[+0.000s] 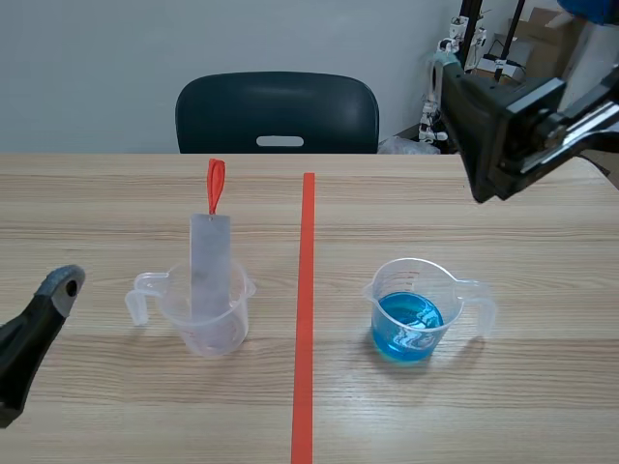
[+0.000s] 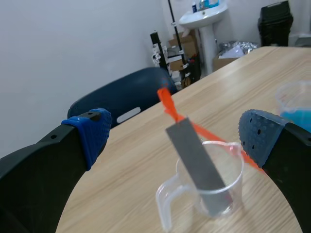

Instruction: Do the redox reaction experiment. return to the home posture

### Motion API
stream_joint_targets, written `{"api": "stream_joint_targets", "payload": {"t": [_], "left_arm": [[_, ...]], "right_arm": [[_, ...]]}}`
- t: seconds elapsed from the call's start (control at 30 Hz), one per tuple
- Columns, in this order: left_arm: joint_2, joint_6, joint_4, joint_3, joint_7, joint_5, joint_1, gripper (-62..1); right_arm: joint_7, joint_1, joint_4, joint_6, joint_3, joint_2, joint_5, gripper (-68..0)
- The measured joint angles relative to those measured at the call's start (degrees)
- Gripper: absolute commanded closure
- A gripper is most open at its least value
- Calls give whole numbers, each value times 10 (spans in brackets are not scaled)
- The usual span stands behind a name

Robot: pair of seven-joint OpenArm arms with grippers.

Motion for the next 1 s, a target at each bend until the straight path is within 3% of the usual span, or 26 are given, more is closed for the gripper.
{"api": "stream_joint_targets", "payload": {"t": [0.17,0.33,0.4,0.57,1.0], "left_arm": [[2,-4,102,0,65,2,33,-551],[35,-4,140,-4,87,20,48,-551],[57,-4,143,-12,86,28,61,-551],[90,-4,148,-19,77,42,92,-551],[88,-4,160,-19,62,41,122,-551]], "right_arm": [[78,-79,3,0,31,33,-1,-679],[136,-139,3,-62,55,74,-2,-679],[156,-158,3,-71,70,80,-2,-679],[156,-197,9,-71,95,80,-3,-679],[139,-252,48,-71,140,78,2,-679]]}}
